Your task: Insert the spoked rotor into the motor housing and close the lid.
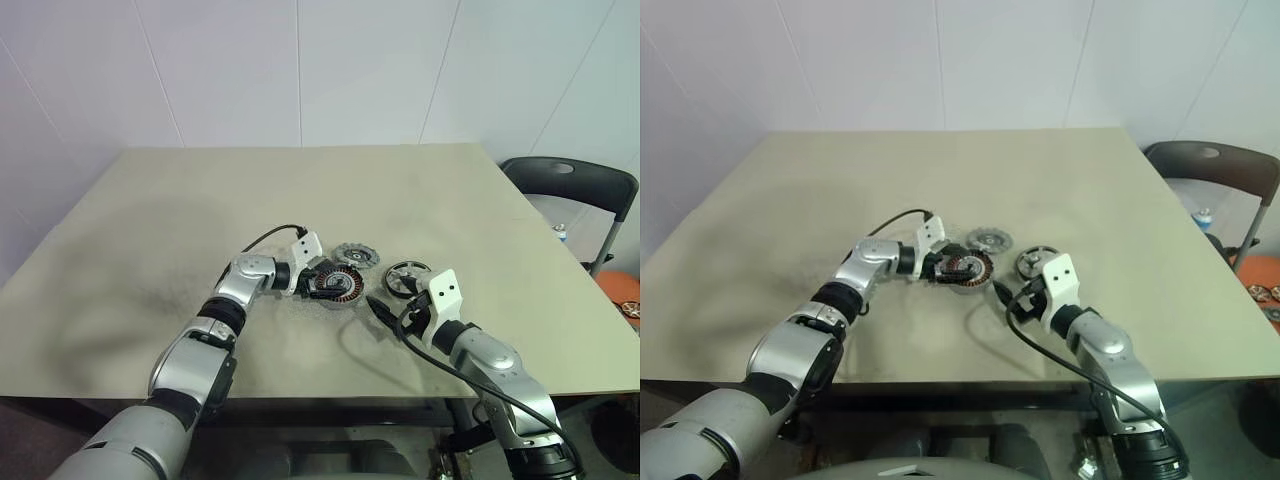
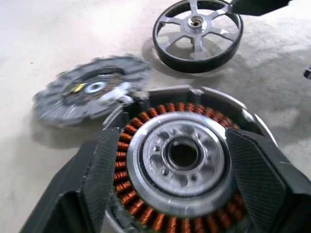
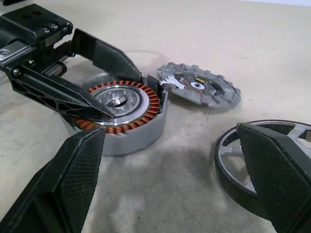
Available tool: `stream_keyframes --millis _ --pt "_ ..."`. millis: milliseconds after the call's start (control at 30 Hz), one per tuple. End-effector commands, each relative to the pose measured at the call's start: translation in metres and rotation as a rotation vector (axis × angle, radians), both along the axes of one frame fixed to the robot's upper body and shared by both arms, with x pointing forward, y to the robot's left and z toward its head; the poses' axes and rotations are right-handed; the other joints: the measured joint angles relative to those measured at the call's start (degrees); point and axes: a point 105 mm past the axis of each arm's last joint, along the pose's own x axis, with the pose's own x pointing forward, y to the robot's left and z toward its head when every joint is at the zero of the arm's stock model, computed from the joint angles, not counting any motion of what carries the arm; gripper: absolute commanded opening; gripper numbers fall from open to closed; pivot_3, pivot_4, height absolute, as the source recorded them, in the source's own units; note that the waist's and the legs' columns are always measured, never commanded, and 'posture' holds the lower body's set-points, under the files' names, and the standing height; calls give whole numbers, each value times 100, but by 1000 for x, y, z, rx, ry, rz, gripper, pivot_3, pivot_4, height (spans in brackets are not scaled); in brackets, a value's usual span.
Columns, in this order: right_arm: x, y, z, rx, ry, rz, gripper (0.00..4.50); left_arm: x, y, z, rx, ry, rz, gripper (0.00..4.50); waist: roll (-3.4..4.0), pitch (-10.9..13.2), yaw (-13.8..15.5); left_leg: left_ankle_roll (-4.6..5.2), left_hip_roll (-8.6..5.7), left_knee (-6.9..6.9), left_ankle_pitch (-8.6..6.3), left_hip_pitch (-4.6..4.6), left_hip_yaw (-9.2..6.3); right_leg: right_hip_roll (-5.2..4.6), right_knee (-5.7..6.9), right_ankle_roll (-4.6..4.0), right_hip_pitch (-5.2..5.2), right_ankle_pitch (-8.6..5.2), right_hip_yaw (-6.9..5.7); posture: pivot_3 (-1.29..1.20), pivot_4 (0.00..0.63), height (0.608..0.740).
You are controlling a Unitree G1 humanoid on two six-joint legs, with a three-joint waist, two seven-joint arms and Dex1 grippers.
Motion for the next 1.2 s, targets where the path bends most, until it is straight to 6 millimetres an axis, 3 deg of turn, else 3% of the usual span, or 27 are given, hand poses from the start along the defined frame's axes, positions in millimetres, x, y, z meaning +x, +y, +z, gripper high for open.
stream_keyframes --millis 33,133,233,533,867,1033,1133,1200 --pt "3 2 14 1 -55 6 4500 15 -1 25 -44 -80 53 3528 0 0 1 0 0 0 0 0 0 0 0 0 0 0 0 0 0 740" --pt "3 3 14 1 -56 8 4500 17 -1 21 -41 -83 86 3528 0 0 3 0 0 0 0 0 0 0 0 0 0 0 0 0 0 740" --pt "3 3 14 1 -58 6 4500 13 -2 9 -20 -58 87 2925 0 0 4 0 0 0 0 0 0 -1 -1 0 1 0 0 0 0 740" --pt "4 2 17 -4 -66 1 4500 -9 -10 -17 14 6 11 30 -1 -2 4 0 0 2 0 15 0 0 0 0 16 0 0 0 0 740" --pt "5 3 18 1 -68 1 4500 -7 -3 -15 19 -16 29 30 -1 -2 -5 1 1 -5 0 68 0 1 -3 21 67 -13 0 0 0 740" --pt "10 -4 47 220 -105 -43 4500 30 11 43 -244 -104 252 30 -3 0 2 1 4 -4 -1 74 0 1 -2 25 72 -15 0 0 0 740" --pt "5 -21 64 367 -96 -48 4500 27 18 70 -410 -92 213 30 -2 0 6 1 2 -5 -1 66 -2 -2 -5 24 67 -15 -1 0 0 740" --pt "1 -33 62 389 -50 -60 4500 17 23 76 -459 -82 146 30 -2 0 -1 5 1 -6 -3 57 -2 -3 -12 6 62 -3 -2 0 0 740"
